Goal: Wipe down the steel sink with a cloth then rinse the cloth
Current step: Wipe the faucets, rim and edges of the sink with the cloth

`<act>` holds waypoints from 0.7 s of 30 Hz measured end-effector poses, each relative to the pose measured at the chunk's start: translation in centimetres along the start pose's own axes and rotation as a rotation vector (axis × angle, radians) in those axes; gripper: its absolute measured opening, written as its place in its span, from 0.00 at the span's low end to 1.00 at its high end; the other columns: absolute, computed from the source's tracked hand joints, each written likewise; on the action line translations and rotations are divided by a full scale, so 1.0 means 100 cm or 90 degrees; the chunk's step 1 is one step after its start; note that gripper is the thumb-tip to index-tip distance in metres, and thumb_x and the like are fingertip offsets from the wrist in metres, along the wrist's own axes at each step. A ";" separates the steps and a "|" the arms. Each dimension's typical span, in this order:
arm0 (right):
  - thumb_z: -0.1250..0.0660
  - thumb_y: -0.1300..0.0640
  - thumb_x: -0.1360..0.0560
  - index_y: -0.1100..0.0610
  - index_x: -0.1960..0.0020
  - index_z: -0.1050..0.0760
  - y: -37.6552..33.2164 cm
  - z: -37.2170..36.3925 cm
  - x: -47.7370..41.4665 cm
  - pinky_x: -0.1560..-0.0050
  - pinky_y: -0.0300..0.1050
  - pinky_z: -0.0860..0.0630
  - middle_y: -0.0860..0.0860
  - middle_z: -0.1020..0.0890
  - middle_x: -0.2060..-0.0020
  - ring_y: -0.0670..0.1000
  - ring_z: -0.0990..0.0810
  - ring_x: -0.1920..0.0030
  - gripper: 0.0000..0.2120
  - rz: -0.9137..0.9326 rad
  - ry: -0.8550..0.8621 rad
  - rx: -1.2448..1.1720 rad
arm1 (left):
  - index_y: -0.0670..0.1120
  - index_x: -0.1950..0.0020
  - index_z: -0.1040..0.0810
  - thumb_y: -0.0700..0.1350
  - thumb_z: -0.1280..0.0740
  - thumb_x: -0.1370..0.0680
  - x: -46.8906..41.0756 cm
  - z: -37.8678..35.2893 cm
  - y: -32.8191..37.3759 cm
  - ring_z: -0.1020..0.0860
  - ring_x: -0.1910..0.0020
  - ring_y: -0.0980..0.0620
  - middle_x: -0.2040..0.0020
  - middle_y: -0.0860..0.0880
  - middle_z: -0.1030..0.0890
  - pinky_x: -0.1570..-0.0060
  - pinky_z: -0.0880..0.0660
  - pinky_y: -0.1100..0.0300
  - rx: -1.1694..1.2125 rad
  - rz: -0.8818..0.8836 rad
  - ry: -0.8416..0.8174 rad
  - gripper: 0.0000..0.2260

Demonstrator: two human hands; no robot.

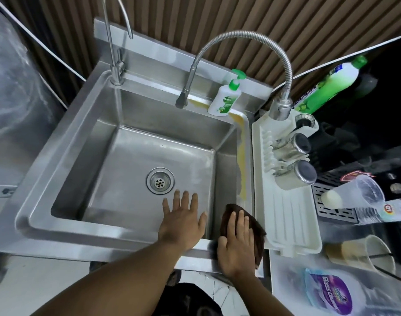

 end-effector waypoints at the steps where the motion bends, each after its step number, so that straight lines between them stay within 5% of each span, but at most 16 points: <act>1: 0.65 0.44 0.29 0.55 0.18 0.62 0.000 0.001 0.000 0.26 0.45 0.71 0.53 0.63 0.19 0.52 0.66 0.20 0.40 -0.007 -0.001 -0.006 | 0.48 0.18 0.53 0.62 0.57 0.17 0.000 0.000 0.000 0.56 0.19 0.40 0.17 0.44 0.50 0.24 0.57 0.36 -0.001 0.000 0.005 0.31; 12: 0.69 0.42 0.32 0.57 0.18 0.59 -0.007 0.025 -0.083 0.22 0.53 0.63 0.57 0.60 0.19 0.56 0.62 0.19 0.44 0.004 0.000 0.047 | 0.48 0.18 0.52 0.60 0.57 0.17 0.002 0.004 -0.002 0.56 0.19 0.41 0.17 0.44 0.49 0.24 0.57 0.37 0.024 0.008 0.034 0.30; 21: 0.67 0.43 0.31 0.56 0.18 0.57 -0.001 0.008 -0.028 0.23 0.51 0.65 0.55 0.61 0.19 0.55 0.63 0.19 0.42 0.022 0.009 0.003 | 0.50 0.18 0.54 0.61 0.56 0.17 0.000 0.000 -0.003 0.57 0.19 0.42 0.17 0.45 0.50 0.23 0.57 0.37 0.013 0.031 0.014 0.30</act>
Point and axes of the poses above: each hand's wrist, its own x-axis away from the middle knuckle, its own z-axis out of the back of the hand, y = z × x, the point moved 8 cm from there along -x, towards the middle knuckle
